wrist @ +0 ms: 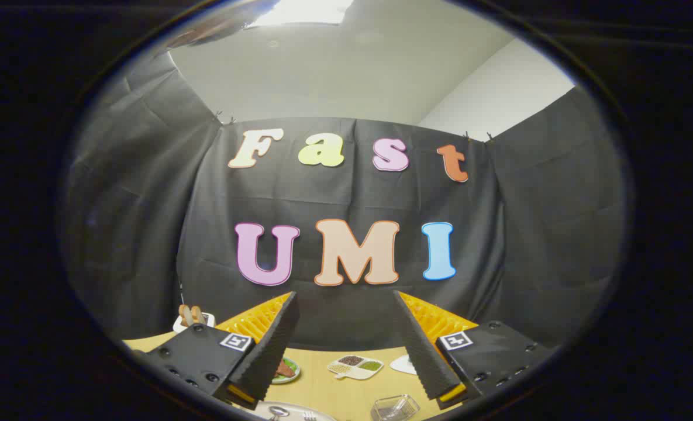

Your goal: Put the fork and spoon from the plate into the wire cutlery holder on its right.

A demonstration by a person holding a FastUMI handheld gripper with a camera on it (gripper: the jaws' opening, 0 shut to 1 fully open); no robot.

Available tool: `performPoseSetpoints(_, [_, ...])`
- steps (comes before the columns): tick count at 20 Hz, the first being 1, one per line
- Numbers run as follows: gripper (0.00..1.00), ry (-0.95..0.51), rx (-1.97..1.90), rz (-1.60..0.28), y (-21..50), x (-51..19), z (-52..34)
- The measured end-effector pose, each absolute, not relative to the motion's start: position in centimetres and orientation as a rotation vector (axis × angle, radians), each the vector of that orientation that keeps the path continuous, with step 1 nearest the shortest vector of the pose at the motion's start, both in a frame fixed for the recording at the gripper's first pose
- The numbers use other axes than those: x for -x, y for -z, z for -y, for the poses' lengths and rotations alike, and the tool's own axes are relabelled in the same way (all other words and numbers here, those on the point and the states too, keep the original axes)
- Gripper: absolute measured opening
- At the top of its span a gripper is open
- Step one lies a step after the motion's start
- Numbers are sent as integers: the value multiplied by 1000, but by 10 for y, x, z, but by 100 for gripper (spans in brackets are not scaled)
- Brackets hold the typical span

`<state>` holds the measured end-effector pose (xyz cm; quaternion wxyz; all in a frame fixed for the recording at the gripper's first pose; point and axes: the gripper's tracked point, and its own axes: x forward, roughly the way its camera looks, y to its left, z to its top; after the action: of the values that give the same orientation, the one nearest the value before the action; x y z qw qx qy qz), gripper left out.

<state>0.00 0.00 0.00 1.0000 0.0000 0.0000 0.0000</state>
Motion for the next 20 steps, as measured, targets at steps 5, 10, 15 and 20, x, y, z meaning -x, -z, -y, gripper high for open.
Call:
performPoseSetpoints(5, [99, -21, -4, -6, 3, -2, -5])
performPoseSetpoints(10, [99, -31, -3, -19, 9, -3, -8])
performPoseSetpoints(15, [100, -33, -5, -26, 12, -6, -9])
performPoseSetpoints(20, [100, -42, -2, -41, 17, -7, -13])
